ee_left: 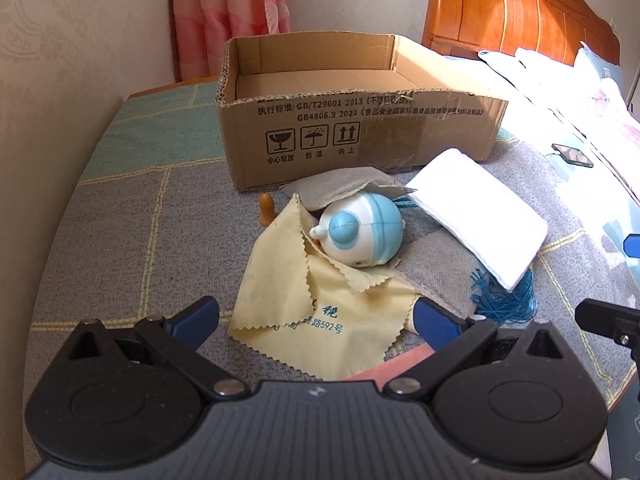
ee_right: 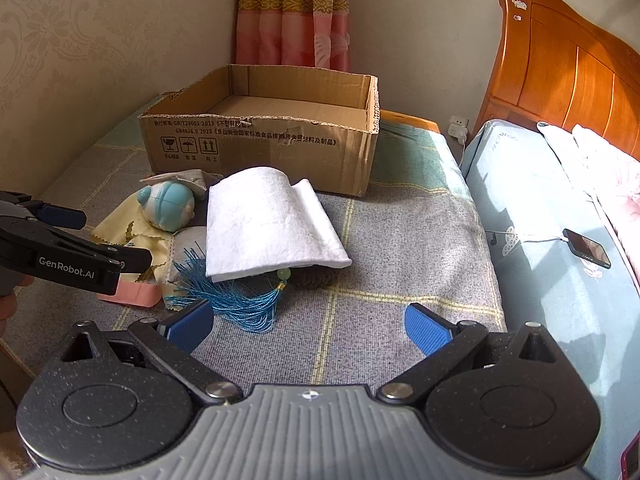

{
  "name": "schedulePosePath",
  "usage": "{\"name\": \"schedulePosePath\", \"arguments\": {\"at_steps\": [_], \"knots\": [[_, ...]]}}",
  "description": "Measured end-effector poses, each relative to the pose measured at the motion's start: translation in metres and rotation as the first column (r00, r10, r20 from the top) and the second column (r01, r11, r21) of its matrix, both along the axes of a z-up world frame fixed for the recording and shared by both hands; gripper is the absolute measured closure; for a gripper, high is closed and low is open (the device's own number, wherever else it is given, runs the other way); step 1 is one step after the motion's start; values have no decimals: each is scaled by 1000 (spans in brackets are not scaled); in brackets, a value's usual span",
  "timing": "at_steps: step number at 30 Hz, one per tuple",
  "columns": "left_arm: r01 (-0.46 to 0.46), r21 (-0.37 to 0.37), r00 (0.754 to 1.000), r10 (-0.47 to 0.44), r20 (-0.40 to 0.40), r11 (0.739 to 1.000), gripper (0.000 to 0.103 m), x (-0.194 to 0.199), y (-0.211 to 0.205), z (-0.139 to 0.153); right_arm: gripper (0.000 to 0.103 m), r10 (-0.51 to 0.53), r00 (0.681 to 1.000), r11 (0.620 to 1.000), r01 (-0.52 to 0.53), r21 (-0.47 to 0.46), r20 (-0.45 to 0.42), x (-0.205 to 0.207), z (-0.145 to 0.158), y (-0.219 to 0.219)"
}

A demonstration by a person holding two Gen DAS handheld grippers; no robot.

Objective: Organize soft objects
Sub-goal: 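Close the left gripper on the yellow cloth while the right gripper approaches the white towel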

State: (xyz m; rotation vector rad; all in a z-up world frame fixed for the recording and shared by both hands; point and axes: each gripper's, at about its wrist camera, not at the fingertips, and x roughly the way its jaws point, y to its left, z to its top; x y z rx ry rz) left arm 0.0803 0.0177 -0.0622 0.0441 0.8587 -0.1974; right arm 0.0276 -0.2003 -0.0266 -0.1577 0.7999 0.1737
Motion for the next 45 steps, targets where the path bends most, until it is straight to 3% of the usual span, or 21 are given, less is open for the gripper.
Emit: {"name": "schedulePosePath", "arguments": {"at_steps": [6, 11, 17, 26, 34, 38, 41, 45], "knots": [[-17, -27, 1000, 16, -25, 999, 1, 22, -1, -12, 0, -17, 1000, 1000, 17, -8, -21, 9, -5, 0], [-25, -32, 1000, 25, -2, 999, 0, 31, -3, -14, 0, -20, 999, 1000, 20, -9, -28, 14, -6, 3], [-41, 17, 999, 40, 28, 999, 0, 32, -10, -17, 0, -5, 1000, 1000, 4, -22, -31, 15, -7, 11], [-130, 32, 991, 130, 6, 991, 0, 20, 28, -15, 0, -5, 1000, 1000, 5, -25, -27, 17, -7, 7], [-69, -44, 998, 69, 6, 997, 1, 22, 18, -13, 0, -5, 999, 1000, 5, -14, -33, 19, -9, 6], [-45, -1, 998, 45, 39, 999, 2, 24, 1, -17, 0, -7, 999, 1000, 6, -20, -31, 20, -9, 5], [-39, -8, 998, 39, 55, 999, 11, 21, 0, -17, 0, -7, 1000, 1000, 7, -12, -25, 20, -8, 2], [-12, -19, 997, 13, 72, 1000, 36, 11, -4, -13, 0, -3, 1000, 1000, 3, -9, -18, 22, -8, 0]]}}
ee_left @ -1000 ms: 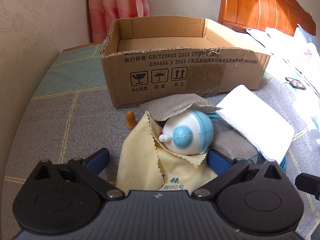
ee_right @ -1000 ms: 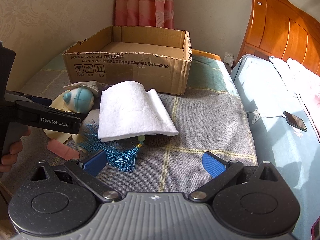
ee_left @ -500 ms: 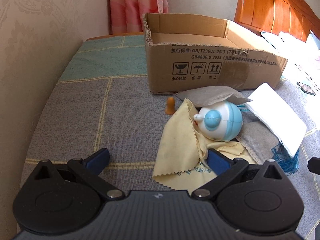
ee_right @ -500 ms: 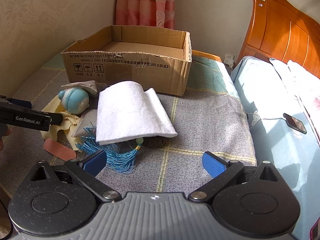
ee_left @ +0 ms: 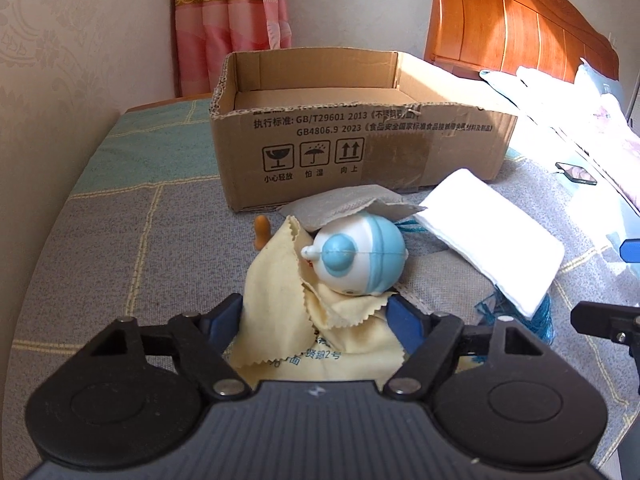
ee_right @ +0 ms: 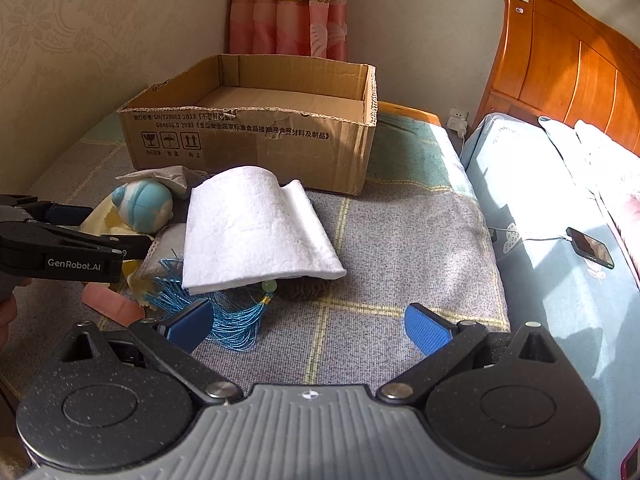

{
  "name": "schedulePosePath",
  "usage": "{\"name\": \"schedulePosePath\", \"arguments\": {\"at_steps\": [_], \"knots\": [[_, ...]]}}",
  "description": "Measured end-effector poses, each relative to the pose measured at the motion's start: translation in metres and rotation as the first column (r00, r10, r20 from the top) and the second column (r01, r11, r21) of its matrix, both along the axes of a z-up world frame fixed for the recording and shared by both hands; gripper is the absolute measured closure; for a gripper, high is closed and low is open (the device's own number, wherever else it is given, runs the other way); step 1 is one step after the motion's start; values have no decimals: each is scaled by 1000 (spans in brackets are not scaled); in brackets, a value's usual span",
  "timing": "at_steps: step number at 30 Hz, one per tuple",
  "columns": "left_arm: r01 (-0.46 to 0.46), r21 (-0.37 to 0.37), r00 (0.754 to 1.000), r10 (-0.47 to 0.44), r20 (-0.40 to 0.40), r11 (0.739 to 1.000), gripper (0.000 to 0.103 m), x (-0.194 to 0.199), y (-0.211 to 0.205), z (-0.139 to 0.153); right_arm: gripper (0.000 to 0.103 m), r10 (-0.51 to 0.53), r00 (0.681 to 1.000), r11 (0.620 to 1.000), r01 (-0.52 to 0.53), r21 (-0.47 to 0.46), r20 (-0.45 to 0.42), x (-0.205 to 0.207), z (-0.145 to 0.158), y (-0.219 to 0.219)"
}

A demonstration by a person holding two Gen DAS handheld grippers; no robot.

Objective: Organize soft objects
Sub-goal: 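Close the left gripper on the yellow cloth while the right gripper approaches the white towel, then lift the yellow cloth with the left gripper while the right gripper grasps the white towel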

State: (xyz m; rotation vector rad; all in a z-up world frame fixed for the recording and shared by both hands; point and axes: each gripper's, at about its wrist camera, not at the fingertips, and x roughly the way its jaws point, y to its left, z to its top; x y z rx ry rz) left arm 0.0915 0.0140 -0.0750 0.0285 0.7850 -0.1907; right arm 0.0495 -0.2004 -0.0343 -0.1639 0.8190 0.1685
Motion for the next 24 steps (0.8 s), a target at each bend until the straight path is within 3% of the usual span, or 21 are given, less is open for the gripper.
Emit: {"name": "schedulePosePath", "arguments": {"at_steps": [7, 15, 21, 23, 24], "knots": [[11, -10, 1000, -11, 0, 1000, 90, -6, 0, 7, 0, 6, 1000, 1000, -6, 10, 8, 2, 0, 0], [-2, -18, 1000, 2, -3, 1000, 100, -11, 15, 16, 0, 18, 1000, 1000, -18, 5, 26, -3, 4, 4], [-44, 16, 999, 43, 17, 999, 97, -17, 33, 27, 0, 29, 999, 1000, -29, 6, 42, -8, 8, 6], [-45, 0, 999, 45, 1, 999, 71, -17, 38, 27, 0, 32, 999, 999, -32, 7, 44, -9, 9, 7], [-38, -30, 999, 38, -10, 999, 42, -18, 40, 26, 0, 34, 998, 999, -34, 7, 45, -10, 9, 7]]}}
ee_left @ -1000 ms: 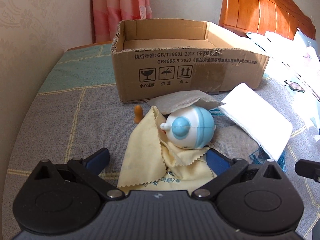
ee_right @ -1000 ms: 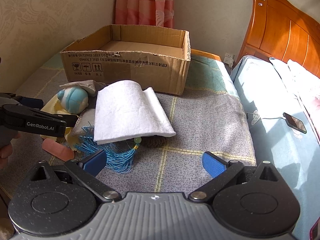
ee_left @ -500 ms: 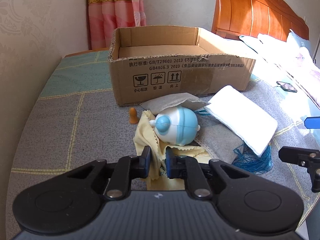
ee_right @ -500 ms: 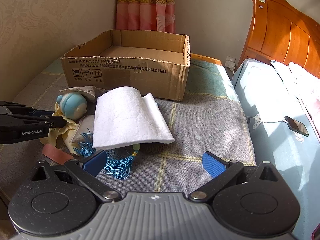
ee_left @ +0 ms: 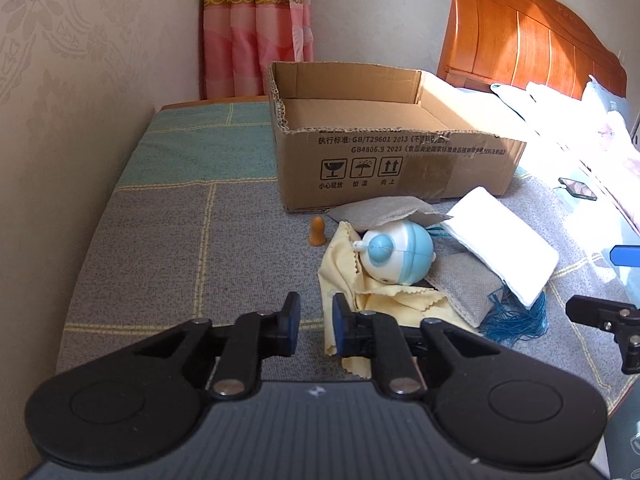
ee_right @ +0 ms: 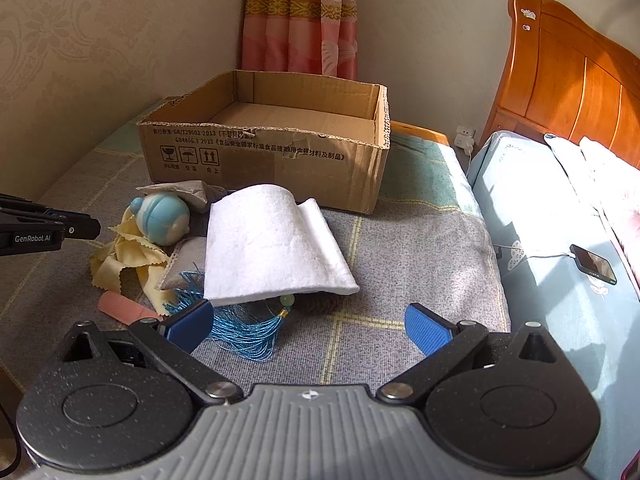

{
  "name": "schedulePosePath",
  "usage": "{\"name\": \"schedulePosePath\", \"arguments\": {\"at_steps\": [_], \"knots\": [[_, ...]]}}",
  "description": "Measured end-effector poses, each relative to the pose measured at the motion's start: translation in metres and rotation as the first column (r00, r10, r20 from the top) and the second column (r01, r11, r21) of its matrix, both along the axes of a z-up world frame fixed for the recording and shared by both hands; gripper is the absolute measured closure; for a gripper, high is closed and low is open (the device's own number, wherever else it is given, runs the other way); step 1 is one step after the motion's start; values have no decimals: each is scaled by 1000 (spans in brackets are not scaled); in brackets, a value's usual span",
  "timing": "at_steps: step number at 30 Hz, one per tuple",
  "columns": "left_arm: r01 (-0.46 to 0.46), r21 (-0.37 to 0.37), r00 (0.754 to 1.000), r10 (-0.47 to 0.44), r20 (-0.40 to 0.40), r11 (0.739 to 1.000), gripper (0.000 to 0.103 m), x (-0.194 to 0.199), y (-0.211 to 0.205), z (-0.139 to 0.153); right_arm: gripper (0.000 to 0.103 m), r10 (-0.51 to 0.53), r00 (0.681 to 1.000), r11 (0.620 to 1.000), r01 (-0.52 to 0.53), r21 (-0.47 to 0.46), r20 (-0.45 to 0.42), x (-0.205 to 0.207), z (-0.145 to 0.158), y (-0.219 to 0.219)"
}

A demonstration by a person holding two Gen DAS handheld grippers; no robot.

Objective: Organize soft objects
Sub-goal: 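Lift the yellow cloth with the left gripper while the right gripper grasps the white towel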

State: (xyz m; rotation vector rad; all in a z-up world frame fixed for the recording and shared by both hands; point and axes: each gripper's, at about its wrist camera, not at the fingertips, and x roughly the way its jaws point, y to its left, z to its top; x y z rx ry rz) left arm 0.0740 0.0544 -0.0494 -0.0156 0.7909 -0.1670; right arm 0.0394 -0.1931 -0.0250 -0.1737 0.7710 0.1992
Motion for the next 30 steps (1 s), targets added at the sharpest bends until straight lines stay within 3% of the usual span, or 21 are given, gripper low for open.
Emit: {"name": "schedulePosePath", "arguments": {"at_steps": [1, 2, 4, 8, 15, 24, 30], "knots": [[4, -45, 1000, -4, -1, 999, 16, -1, 3, -1, 0, 3, 1000, 1000, -3, 1, 0, 0, 0, 0], [2, -81, 1000, -2, 2, 997, 13, -2, 5, -1, 0, 5, 1000, 1000, -5, 3, 1, -1, 0, 0], [-11, -123, 999, 15, 31, 992, 13, -4, 5, -1, 0, 11, 1000, 1000, -11, 8, 0, 0, -1, 0], [-4, -69, 999, 7, 41, 998, 13, 3, -7, -2, 0, 43, 999, 999, -43, 20, 3, 7, -5, -2], [-1, -95, 1000, -1, -25, 995, 13, 19, -17, -18, 0, 113, 994, 988, -110, 112, -17, 35, -7, -5], [-13, -98, 999, 8, -52, 995, 13, 25, -18, -24, 0, 196, 972, 964, -167, 206, -132, 87, -25, -7], [-15, -93, 999, 10, -53, 996, 13, 29, -20, -23, 0, 245, 963, 957, -222, 185, -112, 89, -15, 5]]}}
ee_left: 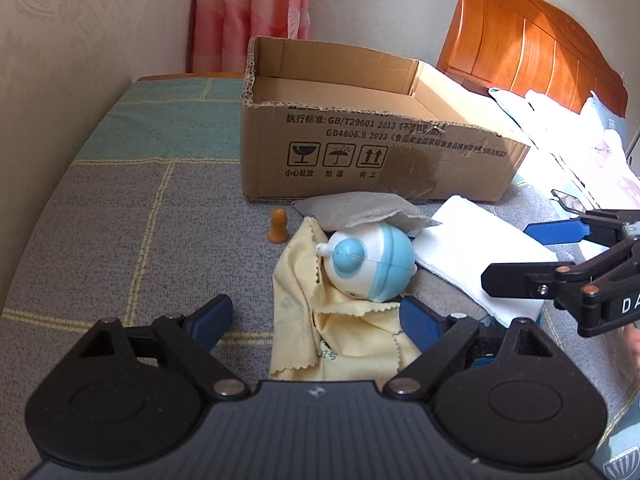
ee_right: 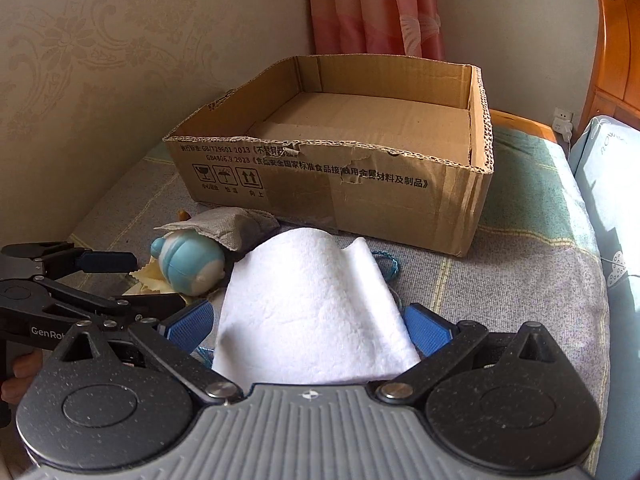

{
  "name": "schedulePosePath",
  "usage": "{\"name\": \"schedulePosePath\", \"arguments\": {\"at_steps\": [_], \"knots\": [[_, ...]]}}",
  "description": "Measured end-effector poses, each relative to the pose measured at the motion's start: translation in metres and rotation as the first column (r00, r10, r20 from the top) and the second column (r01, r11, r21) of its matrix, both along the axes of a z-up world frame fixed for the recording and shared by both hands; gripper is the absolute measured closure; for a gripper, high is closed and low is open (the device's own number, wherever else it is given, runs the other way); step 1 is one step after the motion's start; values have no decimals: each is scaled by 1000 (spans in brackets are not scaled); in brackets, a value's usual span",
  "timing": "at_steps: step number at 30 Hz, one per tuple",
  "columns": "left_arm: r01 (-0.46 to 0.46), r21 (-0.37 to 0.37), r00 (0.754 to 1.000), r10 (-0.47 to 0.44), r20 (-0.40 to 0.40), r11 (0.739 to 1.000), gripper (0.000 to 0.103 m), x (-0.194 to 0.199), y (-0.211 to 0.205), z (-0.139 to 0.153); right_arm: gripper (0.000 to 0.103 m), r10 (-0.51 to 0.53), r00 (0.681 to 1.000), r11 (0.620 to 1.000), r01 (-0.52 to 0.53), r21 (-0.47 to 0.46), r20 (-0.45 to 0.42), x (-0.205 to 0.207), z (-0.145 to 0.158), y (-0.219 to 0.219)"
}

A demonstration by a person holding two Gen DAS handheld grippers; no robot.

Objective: Organize soft objects
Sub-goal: 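Lift the yellow cloth with the left gripper while the right gripper grasps the white towel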

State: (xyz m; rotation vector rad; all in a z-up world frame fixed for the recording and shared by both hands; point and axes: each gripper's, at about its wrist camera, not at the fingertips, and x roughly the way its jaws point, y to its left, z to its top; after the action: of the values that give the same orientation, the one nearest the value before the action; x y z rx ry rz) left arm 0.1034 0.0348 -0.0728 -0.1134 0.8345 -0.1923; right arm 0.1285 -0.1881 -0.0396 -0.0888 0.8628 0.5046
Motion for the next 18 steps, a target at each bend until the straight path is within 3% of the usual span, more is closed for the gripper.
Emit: {"name": "schedulePosePath", "arguments": {"at_steps": [5, 7, 8, 13, 15, 18], "knots": [[1, 9, 1000, -1, 1, 1000, 13, 1, -3, 0, 5, 24, 999, 996, -21, -88, 40, -2, 4, 16], [5, 14, 1000, -5, -2, 1000, 15, 0, -5, 0, 20, 24, 998, 991, -17, -130, 51, -3, 5, 20], [9, 18, 1000, -9, -3, 1000, 16, -1, -5, 1, 22, 23, 998, 990, -15, -137, 54, -3, 5, 20], [19, 31, 1000, -19, 2, 999, 41, -3, -8, 3, 47, 21, 998, 988, -11, -151, 66, -11, 12, 17], [26, 25, 1000, -26, 4, 999, 46, -3, -8, 4, 56, 25, 997, 988, -13, -151, 76, -13, 15, 17], [42, 21, 999, -42, 3, 999, 65, -4, -9, 6, 63, 23, 996, 990, -10, -143, 85, -17, 17, 17]]}}
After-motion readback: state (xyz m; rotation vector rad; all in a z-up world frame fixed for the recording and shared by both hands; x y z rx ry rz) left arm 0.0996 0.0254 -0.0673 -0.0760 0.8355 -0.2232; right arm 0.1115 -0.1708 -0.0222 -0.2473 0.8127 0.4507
